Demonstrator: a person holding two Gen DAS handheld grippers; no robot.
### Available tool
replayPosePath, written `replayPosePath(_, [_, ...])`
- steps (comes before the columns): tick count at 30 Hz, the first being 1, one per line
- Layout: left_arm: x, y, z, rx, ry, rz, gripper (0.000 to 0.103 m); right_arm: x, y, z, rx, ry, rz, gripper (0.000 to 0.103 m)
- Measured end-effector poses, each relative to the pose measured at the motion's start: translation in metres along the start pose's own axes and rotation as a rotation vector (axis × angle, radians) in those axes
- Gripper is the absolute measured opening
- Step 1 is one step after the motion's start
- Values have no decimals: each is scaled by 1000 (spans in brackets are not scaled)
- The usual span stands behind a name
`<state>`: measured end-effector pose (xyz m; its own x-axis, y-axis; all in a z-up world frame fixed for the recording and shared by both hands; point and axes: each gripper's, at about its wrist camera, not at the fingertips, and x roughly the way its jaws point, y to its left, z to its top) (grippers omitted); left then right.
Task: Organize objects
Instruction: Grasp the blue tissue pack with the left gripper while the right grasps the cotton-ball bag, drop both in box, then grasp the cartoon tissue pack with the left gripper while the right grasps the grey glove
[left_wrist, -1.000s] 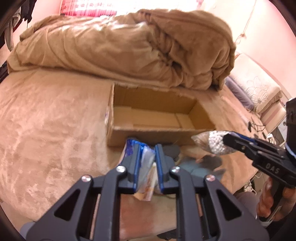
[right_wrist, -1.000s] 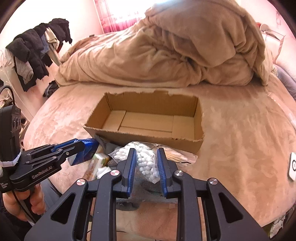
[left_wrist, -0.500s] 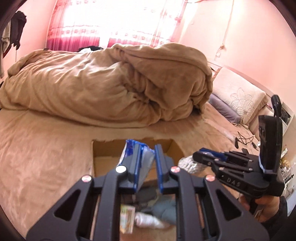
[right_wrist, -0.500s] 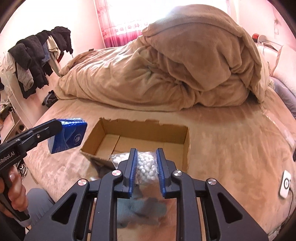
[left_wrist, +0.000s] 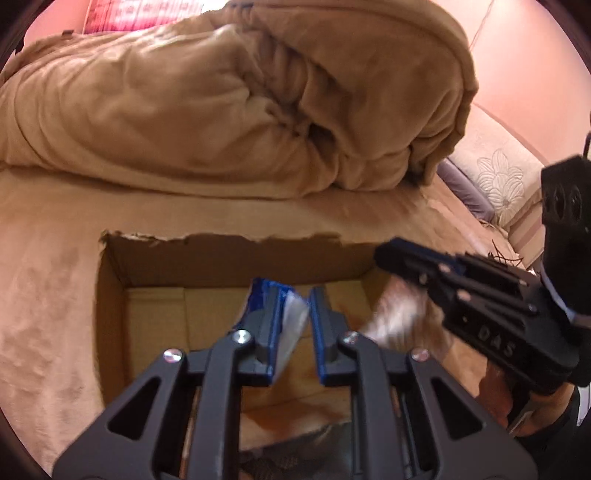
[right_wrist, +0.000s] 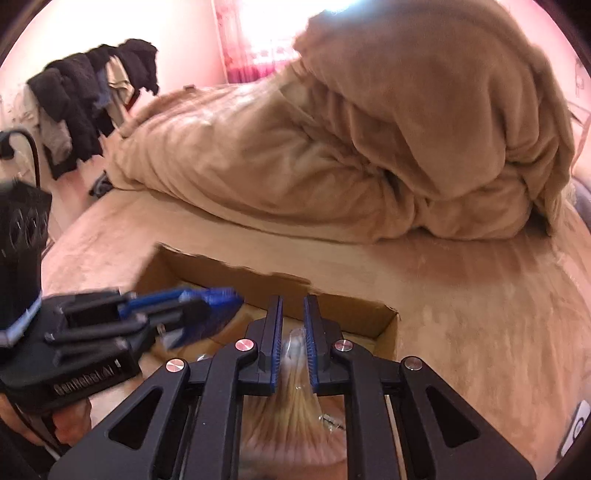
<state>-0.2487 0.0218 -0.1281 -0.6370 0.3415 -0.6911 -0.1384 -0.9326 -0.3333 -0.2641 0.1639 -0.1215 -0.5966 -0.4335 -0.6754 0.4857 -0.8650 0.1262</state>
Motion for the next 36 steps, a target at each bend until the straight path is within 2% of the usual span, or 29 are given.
replayPosePath(7, [7, -8, -5, 13, 26, -25, 20, 17, -21, 1, 27, -13, -45, 13])
replayPosePath(13, [-4, -16, -10, 24, 35, -31, 27, 4, -34, 7, 72, -46, -64, 14])
replayPosePath(14, [-7, -17, -10, 27, 33, -29, 31, 0, -33, 7, 69, -48, -68, 21])
replayPosePath(15, [-10, -17, -9, 28, 30, -25, 33, -3, -31, 6, 64, -47, -73, 34])
replayPosePath(17, [-22, -18, -10, 24, 16, -23, 39, -11, -26, 3, 60, -47, -76, 54])
replayPosePath(18, [-29, -19, -10, 18, 5, -22, 39, -15, -25, 2, 67, -43, -80, 58])
replayPosePath(21, [-51, -21, -7, 14, -25, -19, 47, -28, -18, -2, 88, -22, -93, 59])
replayPosePath(23, [-72, -23, -8, 9, -56, -15, 71, -41, -13, -6, 96, -25, -107, 62])
replayPosePath(24, [-80, -24, -8, 6, -67, -14, 74, -47, -11, -7, 97, -29, -110, 66])
replayPosePath(30, [-134, -31, -19, 21, -116, 28, 79, -85, 12, -16, 71, -20, -130, 78])
replayPosePath(34, [-165, -34, -33, 24, -141, 39, 80, -115, 30, -25, 61, -50, -122, 78])
replayPosePath(36, [-179, -35, -42, 24, -148, 43, 80, -127, 37, -29, 56, -61, -120, 82])
